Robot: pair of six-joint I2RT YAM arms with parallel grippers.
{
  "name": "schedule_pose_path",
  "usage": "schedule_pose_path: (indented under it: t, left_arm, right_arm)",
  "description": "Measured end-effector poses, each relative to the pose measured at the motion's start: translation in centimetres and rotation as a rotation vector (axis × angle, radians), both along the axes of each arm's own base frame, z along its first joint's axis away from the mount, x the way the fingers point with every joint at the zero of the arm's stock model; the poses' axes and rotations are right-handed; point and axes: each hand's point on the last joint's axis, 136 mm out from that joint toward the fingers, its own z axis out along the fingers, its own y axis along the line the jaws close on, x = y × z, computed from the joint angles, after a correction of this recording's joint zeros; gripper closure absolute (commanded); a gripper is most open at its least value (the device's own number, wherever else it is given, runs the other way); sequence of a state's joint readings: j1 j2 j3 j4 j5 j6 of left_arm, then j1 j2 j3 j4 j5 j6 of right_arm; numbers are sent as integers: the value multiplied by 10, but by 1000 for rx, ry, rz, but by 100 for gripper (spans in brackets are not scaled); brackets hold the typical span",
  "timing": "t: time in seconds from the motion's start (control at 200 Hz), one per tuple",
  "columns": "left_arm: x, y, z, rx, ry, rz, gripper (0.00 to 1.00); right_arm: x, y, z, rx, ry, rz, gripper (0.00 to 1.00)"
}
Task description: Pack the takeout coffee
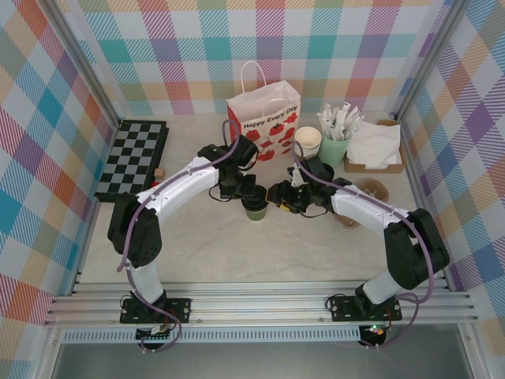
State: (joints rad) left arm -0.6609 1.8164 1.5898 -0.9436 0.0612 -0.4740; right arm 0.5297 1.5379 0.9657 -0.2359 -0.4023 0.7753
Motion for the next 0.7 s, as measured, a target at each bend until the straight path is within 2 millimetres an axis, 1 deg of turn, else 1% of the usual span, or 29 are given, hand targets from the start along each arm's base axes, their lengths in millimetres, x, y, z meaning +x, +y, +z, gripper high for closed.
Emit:
schedule_pose_path:
  t: [0.205, 0.305, 0.61, 0.7]
  left_arm:
    - [1, -1, -1, 4, 1, -10, 100]
    - [1, -3, 0, -1, 4, -19, 100]
    - [1, -3, -4, 15, 19, -23, 100]
    - [1, -2, -11, 16, 20, -21, 100]
  right_arm:
    - [1, 1, -7, -1, 25, -15, 65]
    - [2, 1, -6, 2, 27, -20, 69]
    - [3, 2, -11, 0, 33, -18, 70]
    - [2, 4, -15, 9, 41, -10, 70]
